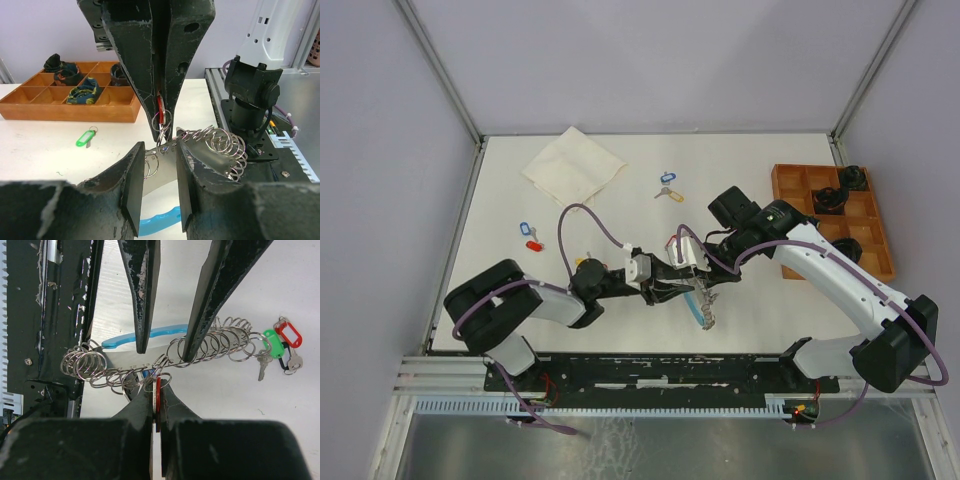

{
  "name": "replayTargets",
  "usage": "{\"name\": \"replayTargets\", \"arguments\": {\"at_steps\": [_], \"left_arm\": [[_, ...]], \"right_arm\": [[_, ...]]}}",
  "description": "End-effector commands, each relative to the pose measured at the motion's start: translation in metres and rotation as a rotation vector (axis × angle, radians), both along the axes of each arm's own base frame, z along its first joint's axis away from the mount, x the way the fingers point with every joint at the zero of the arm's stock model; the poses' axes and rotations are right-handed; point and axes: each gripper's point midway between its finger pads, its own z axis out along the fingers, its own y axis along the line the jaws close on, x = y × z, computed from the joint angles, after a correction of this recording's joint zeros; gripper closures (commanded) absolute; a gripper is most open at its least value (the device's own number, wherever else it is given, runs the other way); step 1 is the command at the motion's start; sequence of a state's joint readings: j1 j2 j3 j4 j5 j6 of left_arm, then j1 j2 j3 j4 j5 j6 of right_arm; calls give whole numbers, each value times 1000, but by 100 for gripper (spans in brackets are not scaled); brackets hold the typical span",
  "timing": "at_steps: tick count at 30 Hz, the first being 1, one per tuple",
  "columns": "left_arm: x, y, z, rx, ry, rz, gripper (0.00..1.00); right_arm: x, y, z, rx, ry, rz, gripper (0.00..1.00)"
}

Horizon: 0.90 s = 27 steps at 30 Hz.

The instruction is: Remove the keys from the keyring

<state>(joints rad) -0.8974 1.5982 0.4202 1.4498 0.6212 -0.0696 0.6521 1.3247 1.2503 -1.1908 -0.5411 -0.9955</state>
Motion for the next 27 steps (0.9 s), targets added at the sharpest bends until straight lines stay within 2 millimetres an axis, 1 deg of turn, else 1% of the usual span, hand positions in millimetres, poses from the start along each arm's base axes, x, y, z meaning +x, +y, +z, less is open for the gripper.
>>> {"name": "replayTargets", "arguments": {"at_steps": [1, 5, 8, 16, 27], "left_arm": [[0, -6, 29, -90, -65, -3, 62], [-1, -8, 27, -91, -54, -7, 62], [-3, -9, 27, -92, -49, -13, 64], [-1, -10, 28, -96, -41, -9, 67], [0, -12, 27, -95, -33, -10, 69]], "right_arm": [[0, 7, 16, 57, -24, 20, 99], [0, 7, 16, 56, -23, 19, 99], [0, 6, 16, 55, -22, 18, 99], [0, 7, 16, 58, -24, 20, 99], [0, 7, 17, 59, -25, 21, 99]]}}
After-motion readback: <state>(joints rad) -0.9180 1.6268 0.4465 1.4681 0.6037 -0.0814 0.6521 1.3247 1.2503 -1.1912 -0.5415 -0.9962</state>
